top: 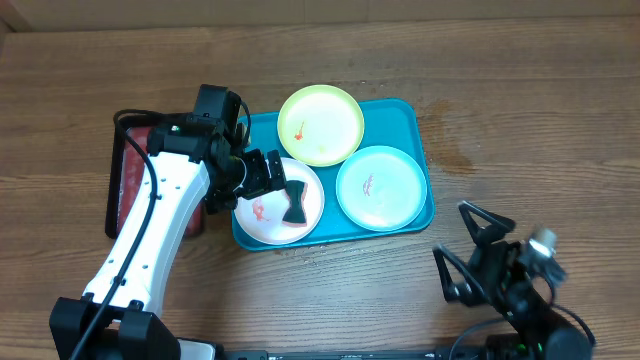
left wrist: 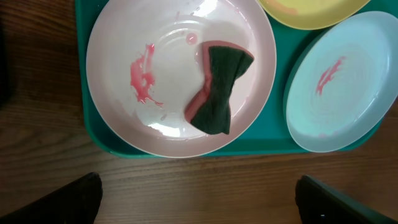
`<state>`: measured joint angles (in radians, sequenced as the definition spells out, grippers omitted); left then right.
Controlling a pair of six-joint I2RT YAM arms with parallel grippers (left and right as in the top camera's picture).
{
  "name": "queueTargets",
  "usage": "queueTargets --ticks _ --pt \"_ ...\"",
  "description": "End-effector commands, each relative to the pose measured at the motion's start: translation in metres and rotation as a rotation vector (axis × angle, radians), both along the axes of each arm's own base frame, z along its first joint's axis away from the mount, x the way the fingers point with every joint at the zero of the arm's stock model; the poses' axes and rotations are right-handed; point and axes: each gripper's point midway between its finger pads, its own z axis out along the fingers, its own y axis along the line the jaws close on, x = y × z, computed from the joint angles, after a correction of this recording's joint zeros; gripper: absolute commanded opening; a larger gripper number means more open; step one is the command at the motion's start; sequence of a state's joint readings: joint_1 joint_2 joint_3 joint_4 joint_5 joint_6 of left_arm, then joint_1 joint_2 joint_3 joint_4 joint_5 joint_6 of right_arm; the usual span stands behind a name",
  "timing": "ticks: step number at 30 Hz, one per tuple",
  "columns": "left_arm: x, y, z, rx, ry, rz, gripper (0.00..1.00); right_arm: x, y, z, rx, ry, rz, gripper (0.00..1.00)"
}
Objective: Clean dirty plates on tray and stack at the side
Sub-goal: 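Move the right gripper to the white plate's right rim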
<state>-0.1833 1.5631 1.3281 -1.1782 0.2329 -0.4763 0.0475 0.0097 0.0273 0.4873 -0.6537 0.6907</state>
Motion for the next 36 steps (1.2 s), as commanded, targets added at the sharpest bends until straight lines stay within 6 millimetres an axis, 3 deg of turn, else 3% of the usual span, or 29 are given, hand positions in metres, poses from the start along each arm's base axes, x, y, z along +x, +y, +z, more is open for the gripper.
queueTargets --ticks 1,5,7,10,13,17,19,20,21,23,26,28,30,32,36 --pt "0.0 -0.006 -0.001 -0.022 0.008 -0.008 0.99 -0.018 -0.004 0.042 0.052 -0.073 0.011 1.0" --pt "0.0 -0.007 -0.001 -0.027 0.009 -0.009 1.0 -0.022 -0.01 0.096 -0.015 -0.064 -0.081 1.0" --pt "0.0 -0.007 -0.001 -0.026 0.008 -0.009 1.0 -0.016 -0.009 0.111 -0.117 -0.014 -0.125 1.0" --pt "0.001 -0.007 -0.001 -0.027 0.004 -0.009 1.0 0.004 -0.01 0.113 -0.331 0.154 -0.174 1.0" --pt "0.005 -0.008 0.0 -0.031 -0.015 -0.009 1.0 0.007 0.007 0.109 -0.507 0.295 -0.022 1.0" --pt "0.008 -0.009 0.001 -0.033 -0.027 -0.009 1.0 0.0 0.033 0.118 -0.466 0.493 0.282 1.0" --pt "0.008 -0.009 0.001 -0.033 -0.028 -0.009 1.0 0.008 0.039 0.12 -0.443 0.518 0.362 1.0" --pt "0.008 -0.009 0.001 -0.033 -0.028 -0.009 1.0 0.015 0.041 0.118 -0.433 0.536 0.39 0.91" --pt "0.008 -0.009 0.001 -0.033 -0.028 -0.009 1.0 0.024 0.04 0.112 -0.433 0.569 0.386 0.82" --pt "0.008 -0.009 0.001 -0.033 -0.027 -0.009 1.0 0.044 0.036 0.093 -0.458 0.659 0.316 0.78" --pt "0.007 -0.008 0.0 -0.032 -0.024 -0.009 1.0 0.082 0.017 0.042 -0.536 0.907 0.035 0.65" --pt "0.008 -0.009 0.001 -0.033 -0.027 -0.009 0.98 0.093 0.013 0.014 -0.593 1.028 -0.073 0.53" --pt "0.009 -0.009 0.001 -0.034 -0.033 -0.009 0.94 0.092 0.031 -0.011 -0.671 1.105 -0.039 0.38" --pt "0.009 -0.009 0.001 -0.034 -0.033 -0.009 0.93 0.09 0.06 -0.029 -0.732 1.138 0.038 0.37" --pt "0.009 -0.009 0.001 -0.033 -0.031 -0.009 0.88 0.103 0.111 -0.062 -0.811 1.149 0.075 0.65"
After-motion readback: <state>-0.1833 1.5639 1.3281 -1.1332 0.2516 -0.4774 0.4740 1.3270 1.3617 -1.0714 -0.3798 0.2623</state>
